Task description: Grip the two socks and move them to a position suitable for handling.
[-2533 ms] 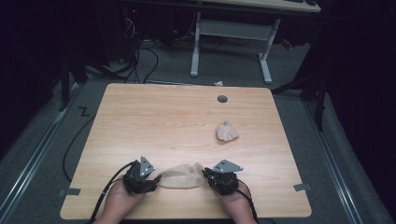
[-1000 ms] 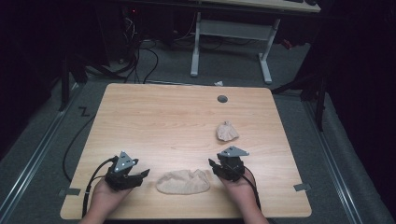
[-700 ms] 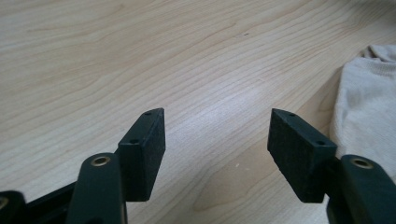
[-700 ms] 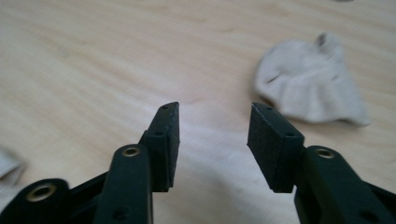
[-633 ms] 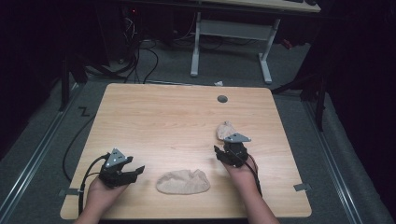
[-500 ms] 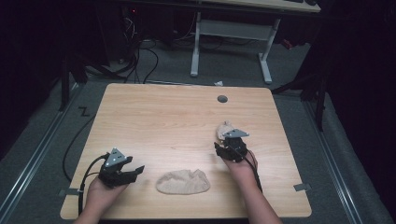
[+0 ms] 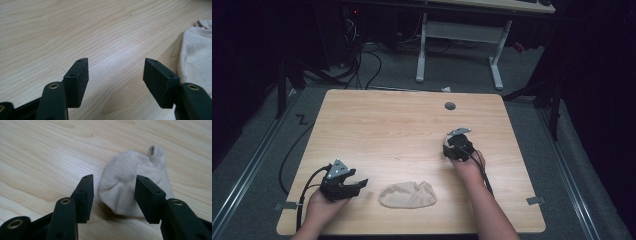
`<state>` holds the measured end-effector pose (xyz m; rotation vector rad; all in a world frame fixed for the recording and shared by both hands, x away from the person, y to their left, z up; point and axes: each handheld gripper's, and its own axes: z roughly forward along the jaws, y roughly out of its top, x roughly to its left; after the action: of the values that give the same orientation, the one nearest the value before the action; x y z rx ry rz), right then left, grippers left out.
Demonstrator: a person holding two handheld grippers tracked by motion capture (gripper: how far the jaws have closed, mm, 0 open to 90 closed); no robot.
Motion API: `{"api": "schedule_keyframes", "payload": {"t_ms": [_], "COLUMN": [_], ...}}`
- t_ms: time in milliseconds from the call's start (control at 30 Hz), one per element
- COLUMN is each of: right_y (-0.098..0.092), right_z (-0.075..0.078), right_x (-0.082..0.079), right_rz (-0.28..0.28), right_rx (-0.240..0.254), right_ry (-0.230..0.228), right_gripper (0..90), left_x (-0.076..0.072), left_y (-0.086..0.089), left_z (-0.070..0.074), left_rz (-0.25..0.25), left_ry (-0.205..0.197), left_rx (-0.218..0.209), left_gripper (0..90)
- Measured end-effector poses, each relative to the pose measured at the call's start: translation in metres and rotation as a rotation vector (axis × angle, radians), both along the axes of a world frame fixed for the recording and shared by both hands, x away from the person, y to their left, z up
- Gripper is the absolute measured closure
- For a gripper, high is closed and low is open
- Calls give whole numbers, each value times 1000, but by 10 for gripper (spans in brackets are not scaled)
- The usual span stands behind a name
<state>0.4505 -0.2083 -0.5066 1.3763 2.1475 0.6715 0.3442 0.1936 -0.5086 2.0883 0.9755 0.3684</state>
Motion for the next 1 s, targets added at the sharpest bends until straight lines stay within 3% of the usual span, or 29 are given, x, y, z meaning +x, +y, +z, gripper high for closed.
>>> {"api": "schedule_keyframes", "payload": {"t_ms": [133, 233, 300, 367, 433, 500, 900, 1000], "right_y": [-2, -3, -2, -3, -5, -6, -11, -14], "right_z": [-4, -2, -5, -7, -7, -3, 11, 12], "right_x": [3, 3, 4, 4, 4, 2, -7, -8], "right_rz": [-4, -3, -2, -2, -4, -1, 30, 29], "right_rx": [-8, -5, -23, -35, -35, -40, 40, 71], "right_ry": [26, 14, 28, 45, 44, 40, 24, 42], "right_gripper": [511, 531, 538, 628, 763, 821, 809, 804], "left_x": [-2, -1, -2, -3, -3, -2, 0, -1], "left_y": [1, -1, -1, -2, 0, -1, 1, -1], "left_z": [0, -1, 1, 2, 2, 1, 1, 0], "left_rz": [4, 4, -2, 2, -1, 0, 1, -2], "left_ry": [19, 8, 5, -8, 4, 5, 5, 9], "left_rx": [-50, -9, -20, -17, -25, -23, -17, -13], "left_gripper": [377, 377, 377, 377, 378, 377, 378, 377]}}
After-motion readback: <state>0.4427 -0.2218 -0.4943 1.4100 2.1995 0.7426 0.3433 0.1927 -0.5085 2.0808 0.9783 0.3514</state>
